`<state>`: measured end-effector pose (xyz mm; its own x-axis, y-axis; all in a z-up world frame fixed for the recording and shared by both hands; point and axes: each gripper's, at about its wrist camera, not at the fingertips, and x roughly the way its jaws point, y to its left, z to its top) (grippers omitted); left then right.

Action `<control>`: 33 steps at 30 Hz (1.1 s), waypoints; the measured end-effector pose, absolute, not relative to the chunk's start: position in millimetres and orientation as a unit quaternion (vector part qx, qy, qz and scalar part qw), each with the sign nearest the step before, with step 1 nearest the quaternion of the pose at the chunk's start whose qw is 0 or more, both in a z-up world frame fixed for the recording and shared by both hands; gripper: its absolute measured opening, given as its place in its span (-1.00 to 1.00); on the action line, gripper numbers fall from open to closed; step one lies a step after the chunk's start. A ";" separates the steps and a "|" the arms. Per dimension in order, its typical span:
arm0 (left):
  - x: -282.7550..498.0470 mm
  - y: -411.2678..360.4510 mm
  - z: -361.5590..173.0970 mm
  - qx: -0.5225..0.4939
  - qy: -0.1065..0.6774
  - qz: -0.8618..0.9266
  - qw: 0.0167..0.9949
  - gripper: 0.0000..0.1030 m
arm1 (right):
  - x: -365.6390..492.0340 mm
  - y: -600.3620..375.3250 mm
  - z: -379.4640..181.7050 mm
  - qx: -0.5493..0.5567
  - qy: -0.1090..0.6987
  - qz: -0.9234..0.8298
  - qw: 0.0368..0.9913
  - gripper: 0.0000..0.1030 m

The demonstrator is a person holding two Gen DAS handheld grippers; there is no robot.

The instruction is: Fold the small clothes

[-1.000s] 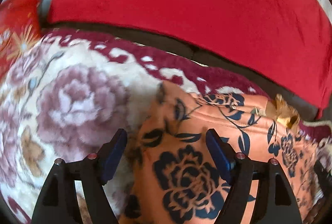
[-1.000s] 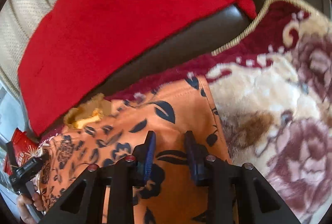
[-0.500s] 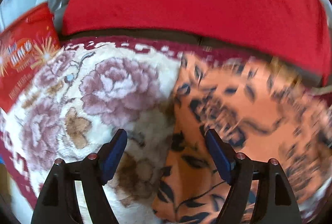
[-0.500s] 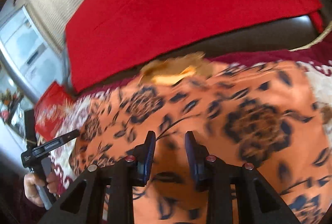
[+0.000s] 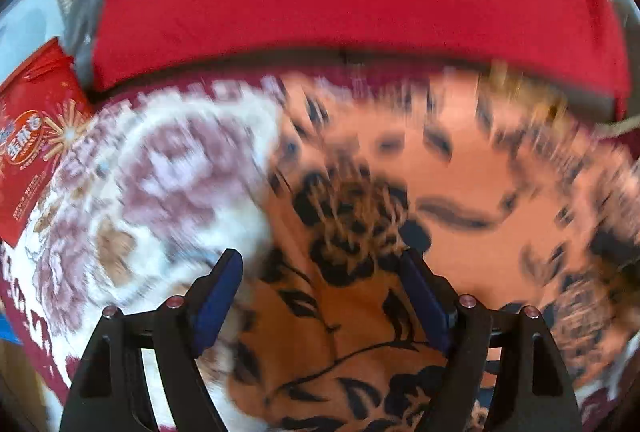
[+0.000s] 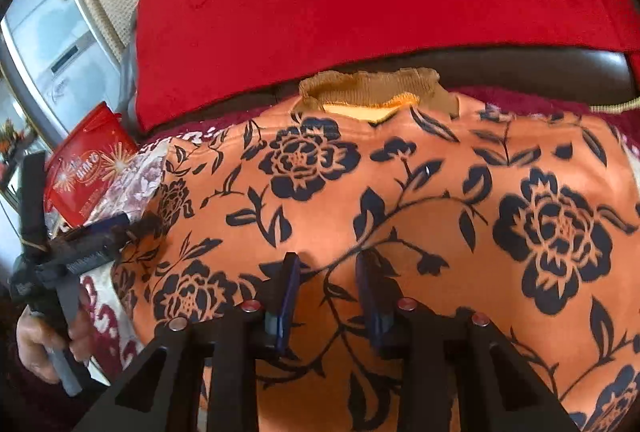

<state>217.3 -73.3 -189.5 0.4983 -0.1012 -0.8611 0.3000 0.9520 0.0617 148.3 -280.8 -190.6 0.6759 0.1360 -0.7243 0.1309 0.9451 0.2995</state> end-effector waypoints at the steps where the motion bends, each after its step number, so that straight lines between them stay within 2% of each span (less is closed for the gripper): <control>1: 216.5 -77.3 -190.2 0.101 0.481 -0.110 0.864 0.58 | 149.7 -281.1 -186.4 0.171 0.402 0.003 0.900 -0.35; 7: 218.5 -89.5 -171.9 0.092 0.435 -0.114 0.889 0.59 | 151.8 -308.6 -169.7 0.190 0.368 -0.065 0.908 -0.35; 11: 249.3 -83.2 -175.4 0.091 0.438 -0.070 0.892 0.60 | 143.7 -348.6 -159.4 0.162 0.367 -0.154 0.903 -0.35; 14: 271.5 -68.4 -176.9 0.064 0.450 -0.039 0.890 0.60 | 127.9 -389.2 -155.6 0.198 0.352 -0.192 0.894 -0.34; 15: 270.8 -62.1 -178.1 0.060 0.455 -0.034 0.888 0.60 | 122.5 -402.3 -155.4 0.212 0.355 -0.199 0.889 -0.28; 16: 275.0 -56.3 -179.9 0.051 0.465 -0.029 0.883 0.60 | 116.7 -413.6 -155.4 0.221 0.357 -0.205 0.884 -0.09; 17: 277.5 -51.5 -180.9 0.039 0.471 -0.032 0.881 0.60 | 109.4 -428.9 -156.1 0.236 0.354 -0.214 0.879 0.25; 19: 278.3 -45.0 -179.9 0.022 0.481 -0.043 0.876 0.60 | 96.4 -452.0 -158.2 0.269 0.344 -0.212 0.875 0.43; 26: 272.3 -2.8 -182.2 -0.061 0.510 -0.086 0.854 0.60 | 68.7 -514.5 -201.2 0.443 0.358 -0.126 0.812 0.46; 30: 272.9 6.6 -187.2 -0.080 0.512 -0.091 0.851 0.60 | 79.6 -506.4 -219.6 0.470 0.363 -0.084 0.800 0.45; 31: 272.1 5.0 -189.6 -0.072 0.515 -0.090 0.849 0.60 | 81.5 -502.1 -217.5 0.455 0.365 -0.093 0.807 0.37; 32: 272.3 3.3 -192.2 -0.065 0.519 -0.088 0.848 0.60 | 84.3 -496.4 -214.3 0.440 0.365 -0.096 0.814 -0.13; 33: 271.8 1.0 -196.2 -0.053 0.523 -0.080 0.847 0.60 | 87.7 -492.0 -212.3 0.430 0.370 -0.095 0.818 -0.48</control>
<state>271.8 1.0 -196.2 0.4408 -0.1906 -0.8771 0.0798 0.9816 -0.1732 87.7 -492.0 -212.3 0.7082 0.1635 -0.6868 0.4731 0.6121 0.6336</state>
